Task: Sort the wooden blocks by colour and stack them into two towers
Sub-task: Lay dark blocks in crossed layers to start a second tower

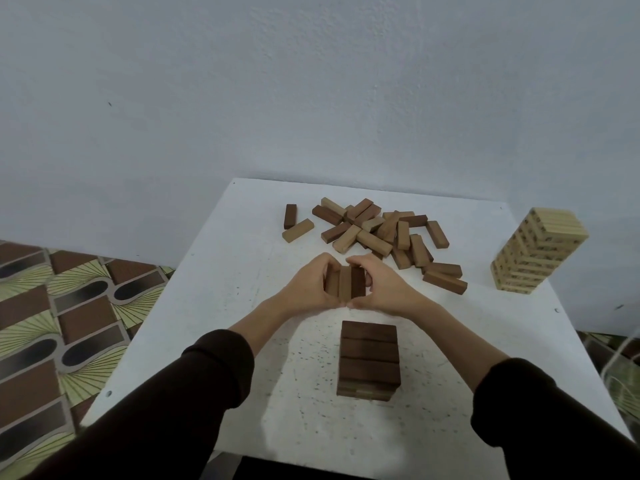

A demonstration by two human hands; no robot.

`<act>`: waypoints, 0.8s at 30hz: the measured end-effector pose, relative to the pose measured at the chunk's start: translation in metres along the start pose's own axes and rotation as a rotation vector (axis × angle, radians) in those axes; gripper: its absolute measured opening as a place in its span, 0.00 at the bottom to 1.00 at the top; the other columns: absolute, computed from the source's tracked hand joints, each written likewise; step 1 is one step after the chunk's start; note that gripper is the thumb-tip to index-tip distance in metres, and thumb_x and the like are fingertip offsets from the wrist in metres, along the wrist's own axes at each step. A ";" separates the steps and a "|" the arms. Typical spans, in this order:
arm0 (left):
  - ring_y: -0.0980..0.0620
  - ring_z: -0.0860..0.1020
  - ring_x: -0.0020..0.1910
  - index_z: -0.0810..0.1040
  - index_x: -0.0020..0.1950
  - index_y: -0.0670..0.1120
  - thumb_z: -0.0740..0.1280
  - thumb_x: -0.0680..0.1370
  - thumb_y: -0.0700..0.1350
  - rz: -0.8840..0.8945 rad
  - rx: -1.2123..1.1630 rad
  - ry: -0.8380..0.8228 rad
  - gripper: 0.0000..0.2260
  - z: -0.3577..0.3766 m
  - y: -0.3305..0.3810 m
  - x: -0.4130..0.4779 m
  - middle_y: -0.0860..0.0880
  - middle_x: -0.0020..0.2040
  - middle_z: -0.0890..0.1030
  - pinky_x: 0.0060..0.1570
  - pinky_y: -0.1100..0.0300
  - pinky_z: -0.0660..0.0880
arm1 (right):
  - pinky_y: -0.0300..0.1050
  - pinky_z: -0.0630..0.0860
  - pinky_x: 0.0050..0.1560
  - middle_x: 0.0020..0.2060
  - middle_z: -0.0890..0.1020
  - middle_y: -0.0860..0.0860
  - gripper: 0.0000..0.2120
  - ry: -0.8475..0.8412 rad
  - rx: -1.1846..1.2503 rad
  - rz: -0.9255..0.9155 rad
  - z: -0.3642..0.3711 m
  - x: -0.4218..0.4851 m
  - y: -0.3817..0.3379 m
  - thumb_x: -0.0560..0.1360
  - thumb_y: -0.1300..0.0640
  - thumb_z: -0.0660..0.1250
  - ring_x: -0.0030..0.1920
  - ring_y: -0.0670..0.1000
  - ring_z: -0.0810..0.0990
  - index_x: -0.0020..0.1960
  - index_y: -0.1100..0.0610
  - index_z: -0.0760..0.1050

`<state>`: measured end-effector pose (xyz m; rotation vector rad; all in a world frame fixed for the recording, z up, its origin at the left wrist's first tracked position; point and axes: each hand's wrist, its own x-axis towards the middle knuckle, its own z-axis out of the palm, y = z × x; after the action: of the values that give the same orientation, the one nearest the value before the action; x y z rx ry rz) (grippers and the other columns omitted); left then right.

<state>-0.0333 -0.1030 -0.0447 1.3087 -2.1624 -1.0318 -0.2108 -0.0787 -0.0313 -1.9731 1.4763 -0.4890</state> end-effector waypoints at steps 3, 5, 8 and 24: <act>0.55 0.74 0.42 0.68 0.58 0.48 0.78 0.66 0.42 0.009 -0.048 -0.001 0.27 0.000 0.000 -0.003 0.54 0.50 0.74 0.38 0.75 0.71 | 0.34 0.65 0.51 0.57 0.68 0.47 0.36 -0.002 0.019 0.005 0.003 0.000 0.001 0.66 0.56 0.76 0.54 0.44 0.68 0.70 0.57 0.65; 0.56 0.74 0.44 0.67 0.60 0.49 0.78 0.66 0.42 0.025 -0.054 -0.017 0.29 -0.001 -0.001 -0.003 0.54 0.52 0.73 0.39 0.75 0.71 | 0.34 0.66 0.52 0.58 0.69 0.48 0.37 -0.007 0.034 0.009 0.003 -0.001 0.001 0.66 0.56 0.77 0.55 0.45 0.69 0.70 0.57 0.64; 0.56 0.74 0.47 0.65 0.65 0.50 0.79 0.66 0.43 0.033 -0.065 -0.043 0.33 -0.001 -0.002 -0.005 0.55 0.56 0.70 0.41 0.77 0.71 | 0.29 0.66 0.48 0.59 0.69 0.48 0.38 -0.008 0.065 0.019 0.003 -0.002 0.002 0.66 0.57 0.77 0.52 0.42 0.70 0.71 0.56 0.62; 0.55 0.75 0.49 0.60 0.69 0.52 0.78 0.66 0.40 -0.045 -0.100 -0.022 0.38 0.004 -0.004 -0.006 0.54 0.58 0.69 0.37 0.76 0.73 | 0.29 0.65 0.42 0.64 0.70 0.49 0.41 -0.028 0.113 0.065 0.005 -0.005 0.004 0.67 0.59 0.76 0.44 0.39 0.69 0.74 0.51 0.58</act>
<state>-0.0310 -0.0968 -0.0501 1.3106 -2.0778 -1.1616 -0.2126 -0.0737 -0.0373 -1.8319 1.4586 -0.5038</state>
